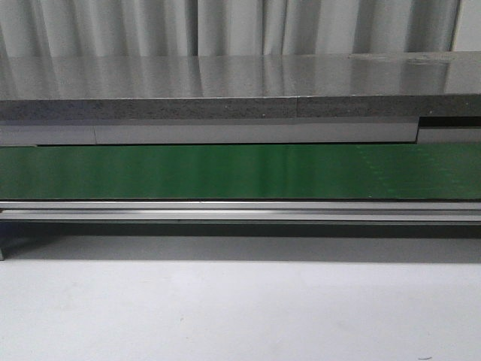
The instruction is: Move button from left to right
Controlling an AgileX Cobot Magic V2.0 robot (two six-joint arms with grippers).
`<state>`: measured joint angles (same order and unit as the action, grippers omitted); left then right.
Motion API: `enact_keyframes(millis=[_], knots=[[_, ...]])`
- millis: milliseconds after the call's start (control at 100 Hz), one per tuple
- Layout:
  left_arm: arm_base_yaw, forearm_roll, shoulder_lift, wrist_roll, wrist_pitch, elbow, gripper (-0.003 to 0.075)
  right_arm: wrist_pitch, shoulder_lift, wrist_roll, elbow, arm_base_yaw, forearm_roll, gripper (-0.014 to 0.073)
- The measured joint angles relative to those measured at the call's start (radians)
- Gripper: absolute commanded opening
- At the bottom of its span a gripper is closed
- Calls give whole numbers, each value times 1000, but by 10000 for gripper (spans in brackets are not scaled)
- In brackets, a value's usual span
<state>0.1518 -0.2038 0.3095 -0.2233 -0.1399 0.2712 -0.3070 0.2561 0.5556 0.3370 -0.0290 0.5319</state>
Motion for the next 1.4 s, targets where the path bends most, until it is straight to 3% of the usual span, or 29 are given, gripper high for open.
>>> enact_keyframes(millis=[140, 410, 1400], knots=[[0, 0, 0, 0, 0, 0, 5, -2, -4, 0, 0, 0, 0, 366], [0, 0, 0, 0, 0, 0, 5, -2, -4, 0, 0, 0, 2, -129], [0, 0, 0, 0, 0, 0, 5, 6, -4, -1, -4, 0, -24, -122]])
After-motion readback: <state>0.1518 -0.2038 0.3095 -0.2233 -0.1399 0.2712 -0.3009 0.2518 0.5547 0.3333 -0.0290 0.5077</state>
